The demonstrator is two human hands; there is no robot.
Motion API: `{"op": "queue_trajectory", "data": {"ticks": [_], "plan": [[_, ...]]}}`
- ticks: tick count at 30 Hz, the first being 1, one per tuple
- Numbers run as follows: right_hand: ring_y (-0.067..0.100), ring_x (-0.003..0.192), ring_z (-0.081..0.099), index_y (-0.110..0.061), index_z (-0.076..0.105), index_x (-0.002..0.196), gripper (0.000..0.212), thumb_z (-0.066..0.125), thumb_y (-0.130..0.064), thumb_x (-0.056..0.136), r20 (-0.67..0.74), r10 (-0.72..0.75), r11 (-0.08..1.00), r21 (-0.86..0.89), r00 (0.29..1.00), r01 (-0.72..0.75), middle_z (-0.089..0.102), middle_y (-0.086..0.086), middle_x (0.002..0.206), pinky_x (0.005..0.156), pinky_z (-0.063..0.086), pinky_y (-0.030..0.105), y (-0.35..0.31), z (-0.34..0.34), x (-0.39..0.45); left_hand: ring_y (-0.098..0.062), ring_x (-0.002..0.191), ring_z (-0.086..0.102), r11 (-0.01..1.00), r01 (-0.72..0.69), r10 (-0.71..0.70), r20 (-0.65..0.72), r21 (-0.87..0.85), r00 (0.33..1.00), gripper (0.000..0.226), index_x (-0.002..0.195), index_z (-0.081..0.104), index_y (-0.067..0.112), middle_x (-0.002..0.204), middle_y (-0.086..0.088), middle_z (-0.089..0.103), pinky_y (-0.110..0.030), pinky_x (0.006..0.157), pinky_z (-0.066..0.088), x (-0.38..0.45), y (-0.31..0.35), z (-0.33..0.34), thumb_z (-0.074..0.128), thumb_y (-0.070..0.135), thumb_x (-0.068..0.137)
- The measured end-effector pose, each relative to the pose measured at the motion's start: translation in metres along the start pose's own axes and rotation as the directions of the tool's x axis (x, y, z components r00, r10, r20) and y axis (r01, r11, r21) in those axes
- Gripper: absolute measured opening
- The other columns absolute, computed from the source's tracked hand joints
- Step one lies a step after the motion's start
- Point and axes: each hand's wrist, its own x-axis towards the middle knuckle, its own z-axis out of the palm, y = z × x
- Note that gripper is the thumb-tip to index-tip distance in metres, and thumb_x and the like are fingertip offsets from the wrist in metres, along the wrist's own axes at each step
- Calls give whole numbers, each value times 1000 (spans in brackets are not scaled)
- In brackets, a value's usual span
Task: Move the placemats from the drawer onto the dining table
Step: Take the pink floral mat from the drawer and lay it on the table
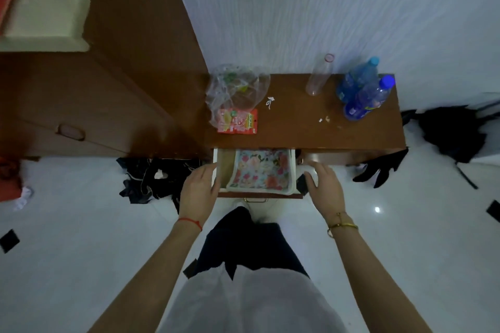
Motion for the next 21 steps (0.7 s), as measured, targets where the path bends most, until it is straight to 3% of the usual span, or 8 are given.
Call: {"op": "queue_trajectory", "data": {"ticks": [7, 14, 16, 21], "plan": [[30, 111, 52, -7, 54, 127, 34, 54, -18, 95, -26, 69, 997, -13, 997, -70, 60, 12, 119, 86, 47, 38, 41, 91, 54, -29, 95, 62, 999, 36, -35, 113, -8, 993, 31, 113, 60, 4, 105, -13, 65, -40, 81, 55, 49, -61, 109, 45, 23, 95], [25, 115, 50, -7, 52, 131, 38, 54, -22, 95, -27, 124, 992, -1, 992, -124, 58, 9, 123, 95, 41, 31, 119, 192, 80, -35, 108, 57, 987, 155, -142, 219, -41, 965, 35, 126, 53, 4, 122, -17, 59, -43, 88, 52, 74, -115, 238, 49, 20, 95], [26, 111, 52, -7, 51, 131, 38, 53, -21, 95, -39, 108, 994, 5, 993, -108, 58, 10, 120, 95, 45, 35, 133, 211, 80, -35, 109, 56, 980, 192, -176, 249, -41, 952, 37, 129, 51, 5, 125, -17, 56, -43, 87, 51, 77, -124, 264, 46, 23, 97], [24, 109, 49, -7, 52, 129, 38, 55, -19, 94, -77, 74, 997, 16, 994, -73, 54, 12, 119, 93, 42, 28, 151, 246, 79, -35, 102, 59, 952, 304, -298, 344, 37, 890, 43, 135, 45, 10, 128, -18, 55, -42, 80, 52, 80, -145, 313, 45, 30, 97]]}}
